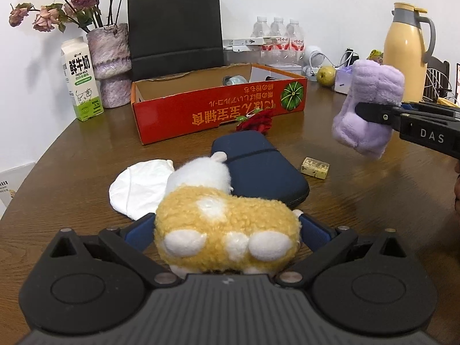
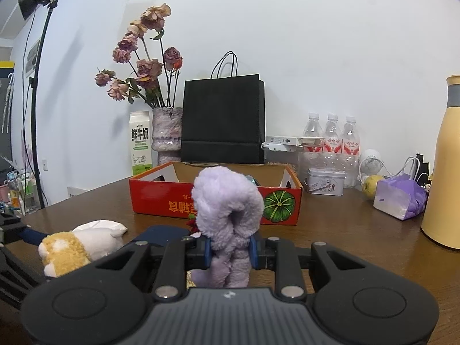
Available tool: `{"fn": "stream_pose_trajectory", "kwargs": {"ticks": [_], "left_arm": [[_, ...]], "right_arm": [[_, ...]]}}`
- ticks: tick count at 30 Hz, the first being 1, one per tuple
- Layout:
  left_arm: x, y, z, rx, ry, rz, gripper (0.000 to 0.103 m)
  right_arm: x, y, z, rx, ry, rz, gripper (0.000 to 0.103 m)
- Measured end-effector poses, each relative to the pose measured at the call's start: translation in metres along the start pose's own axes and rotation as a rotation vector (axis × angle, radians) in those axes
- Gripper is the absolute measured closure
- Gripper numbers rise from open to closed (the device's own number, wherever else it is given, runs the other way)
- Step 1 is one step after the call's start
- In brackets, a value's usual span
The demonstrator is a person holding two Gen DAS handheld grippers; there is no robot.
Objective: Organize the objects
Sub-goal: 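Grasp the yellow plush toy with the left gripper while the right gripper holds the headband, then carry the plush in the left gripper and headband in the right gripper over the box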
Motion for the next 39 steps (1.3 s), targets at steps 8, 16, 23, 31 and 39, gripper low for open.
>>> {"fn": "stream_pose_trajectory", "kwargs": {"ticks": [8, 16, 23, 31, 39], "left_arm": [[0.002, -0.010, -0.002, 0.013, 0.029, 0.014, 0.000], [0.009, 0.000, -0.001, -0.037, 0.089, 0.051, 0.005], [0.011, 0.022, 0.007, -0.126, 0.104, 0.103, 0.005], [0.010, 0.042, 0.027, -0.212, 0.099, 0.131, 0.005], [0.012, 0.050, 0.054, -0.269, 0.109, 0.131, 0.005]], "right_arm": [[0.002, 0.000, -0.001, 0.000, 0.001, 0.001, 0.080], [0.005, 0.000, 0.000, 0.001, 0.003, 0.001, 0.080], [0.008, -0.001, -0.001, 0.004, 0.011, 0.003, 0.080], [0.016, -0.001, -0.003, 0.018, 0.027, 0.025, 0.080], [0.019, 0.002, 0.010, -0.007, 0.019, 0.034, 0.080]]}}
Point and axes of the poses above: each gripper's, at about its wrist camera, not at the fingertips, and y roughly against the way its jaws point, x to its left, z to its top, the point moved 9 cm from there along -y, roughly the way its jaws point, and after that the axes turned 6 degrees about -z, right-handed, at the moved point
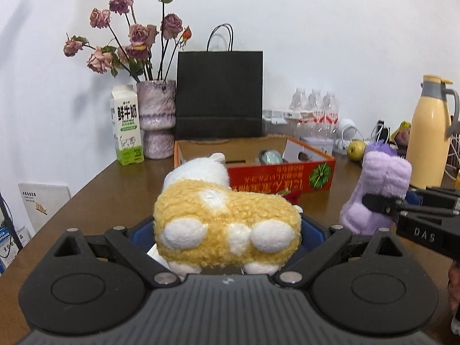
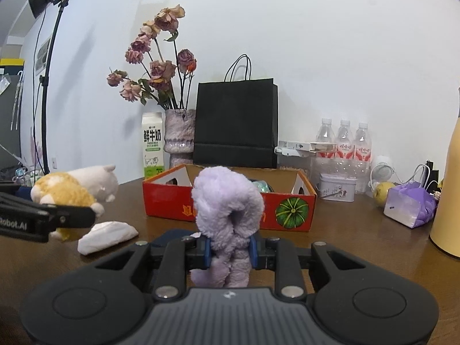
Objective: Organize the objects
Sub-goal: 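Carry the plush in the left gripper and headband in the right gripper over the box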
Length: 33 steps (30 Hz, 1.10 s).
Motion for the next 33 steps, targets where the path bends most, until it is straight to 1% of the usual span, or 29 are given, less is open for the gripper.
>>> {"fn": "stream_pose_trajectory", "kwargs": {"ticks": [10, 24, 33], "left_arm": [[-0.007, -0.010, 0.030, -0.053, 0.006, -0.008, 0.005], [-0.009, -0.037, 0.064, -0.113, 0.028, 0.001, 0.005], [-0.005, -0.065, 0.079, -0.116, 0.050, 0.022, 0.005]], "right_arm": [[0.008, -0.008, 0.030, -0.040, 0.008, 0.016, 0.080], [0.014, -0.038, 0.062, -0.058, 0.033, 0.018, 0.080], [0.011, -0.070, 0.076, -0.045, 0.022, 0.025, 0.080]]}}
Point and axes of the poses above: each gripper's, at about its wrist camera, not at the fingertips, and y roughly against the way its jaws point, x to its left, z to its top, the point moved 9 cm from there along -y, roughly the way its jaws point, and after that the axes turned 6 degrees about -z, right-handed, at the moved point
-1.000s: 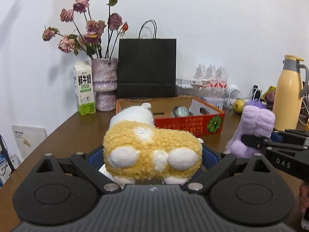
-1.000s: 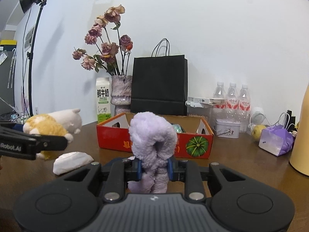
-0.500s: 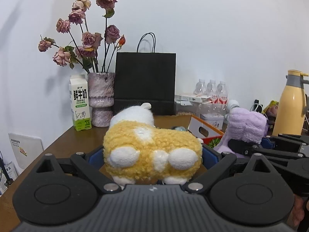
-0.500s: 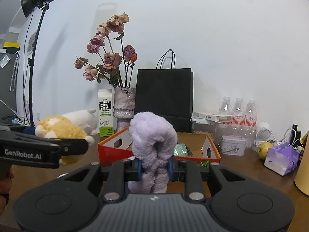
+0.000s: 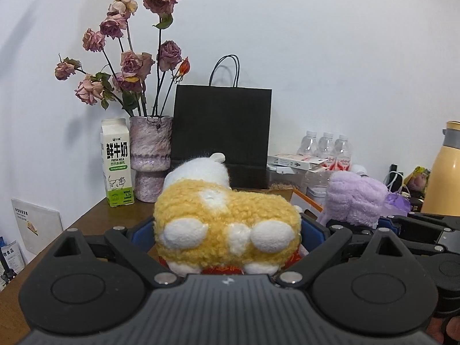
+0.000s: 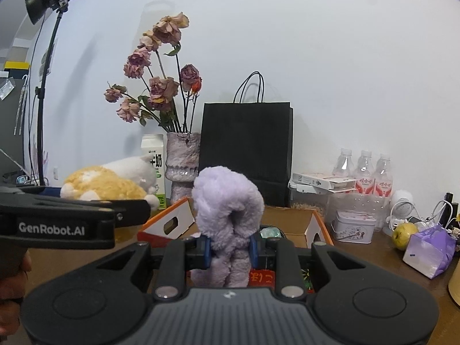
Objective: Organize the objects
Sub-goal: 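Carry the plush in the left gripper and headband in the right gripper over the box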
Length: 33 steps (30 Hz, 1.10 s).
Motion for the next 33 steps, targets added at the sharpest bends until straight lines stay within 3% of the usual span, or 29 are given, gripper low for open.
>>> {"fn": "stream_pose_trajectory", "kwargs": {"ticks": [33], "left_arm": [[0.007, -0.098, 0.023, 0.007, 0.033, -0.008, 0.005]], "right_arm": [[-0.035, -0.098, 0.013, 0.016, -0.033, -0.021, 0.080]]}}
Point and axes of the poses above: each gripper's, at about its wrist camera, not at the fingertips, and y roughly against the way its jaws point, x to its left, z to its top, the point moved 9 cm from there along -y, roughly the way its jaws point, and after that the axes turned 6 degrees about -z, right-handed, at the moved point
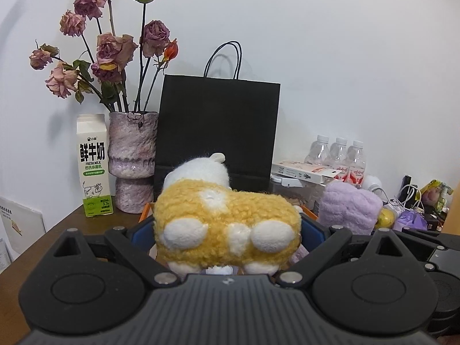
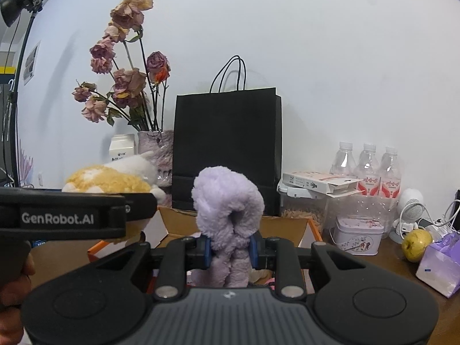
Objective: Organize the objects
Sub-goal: 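Carry the plush in the left gripper and headband in the right gripper over the box, then open the left gripper dropping the plush into the box while the right gripper releases the headband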
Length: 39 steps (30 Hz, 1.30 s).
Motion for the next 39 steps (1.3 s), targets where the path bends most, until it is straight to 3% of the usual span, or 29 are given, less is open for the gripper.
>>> {"fn": "stream_pose_trajectory", "kwargs": {"ticks": [18, 39], "left_arm": [[0.017, -0.061, 0.003, 0.036, 0.005, 0.026, 0.005], [0.045, -0.113, -0.017, 0.150, 0.030, 0.075, 0.003]], "right_arm": [[-0.004, -0.065, 0.005, 0.023, 0.012, 0.006, 0.080], [-0.013, -0.120, -0.020, 0.128, 0.032, -0.017, 0.077]]}}
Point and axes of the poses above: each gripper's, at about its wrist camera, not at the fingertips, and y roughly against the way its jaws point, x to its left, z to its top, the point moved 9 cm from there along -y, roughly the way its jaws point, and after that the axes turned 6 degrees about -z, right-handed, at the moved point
